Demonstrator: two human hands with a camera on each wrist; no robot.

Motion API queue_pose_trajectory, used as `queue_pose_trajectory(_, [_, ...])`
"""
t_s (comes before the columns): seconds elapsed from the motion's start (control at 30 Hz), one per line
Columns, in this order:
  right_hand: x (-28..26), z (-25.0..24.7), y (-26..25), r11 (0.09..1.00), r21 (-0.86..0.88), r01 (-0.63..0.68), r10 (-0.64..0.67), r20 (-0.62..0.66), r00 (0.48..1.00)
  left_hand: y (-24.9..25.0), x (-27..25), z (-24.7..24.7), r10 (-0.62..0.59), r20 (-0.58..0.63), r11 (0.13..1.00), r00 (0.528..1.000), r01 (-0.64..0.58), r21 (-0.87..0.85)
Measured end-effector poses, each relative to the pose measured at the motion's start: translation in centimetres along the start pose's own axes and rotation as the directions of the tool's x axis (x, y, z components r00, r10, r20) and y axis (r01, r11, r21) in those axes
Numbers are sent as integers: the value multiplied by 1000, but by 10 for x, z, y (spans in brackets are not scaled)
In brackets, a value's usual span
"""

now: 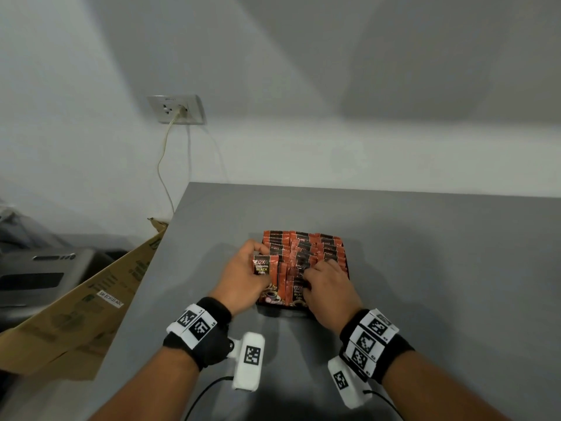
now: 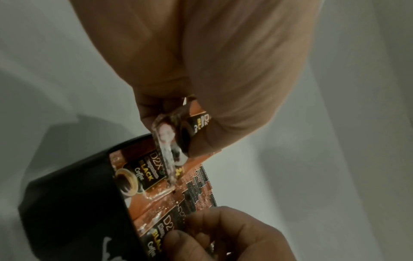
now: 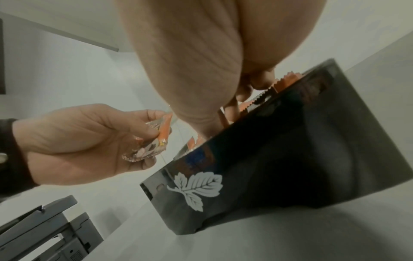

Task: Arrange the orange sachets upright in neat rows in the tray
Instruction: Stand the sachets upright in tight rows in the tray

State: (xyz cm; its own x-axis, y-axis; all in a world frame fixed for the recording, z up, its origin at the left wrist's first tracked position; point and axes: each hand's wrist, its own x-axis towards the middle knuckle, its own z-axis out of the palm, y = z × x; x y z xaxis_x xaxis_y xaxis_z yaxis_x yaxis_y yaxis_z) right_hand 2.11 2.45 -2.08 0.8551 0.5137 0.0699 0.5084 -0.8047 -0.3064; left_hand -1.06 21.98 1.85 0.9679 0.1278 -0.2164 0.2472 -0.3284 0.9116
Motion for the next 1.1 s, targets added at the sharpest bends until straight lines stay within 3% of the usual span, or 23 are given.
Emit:
queue_pose_trajectory(0.1, [-2,-5,2,993,110,-43,49,-52,997,2,-2,1,45,21,996,999,-46,80])
queue_pose_trajectory(0.2, [-5,-21,11,945,287,-155,197,-127,972,0,-4,0,77,74,980,994,-90,179])
queue_pose_trajectory(0.33, [-10,-40,34,920,285,-268,303,-85,949,-8,-4,3,78,180,935,981,-135,329])
queue_pose_trajectory(0.5, [-18,-42,47,939,236,-250,241,69,968,-8,4,8,103,186,891,977,-174,420])
queue_pose_trajectory(0.73, [-19,-33,43,970,171,-170,155,97,983,-15,7,8,213,202,765,956,-292,574])
queue_pose_trajectory(0.93, [-20,-28,44,971,167,-171,159,81,984,-29,4,9,266,147,682,953,-294,670])
queue_pose_trajectory(1.1, [-10,-31,50,961,231,-155,178,-82,981,-12,8,13,323,72,675,943,-284,681])
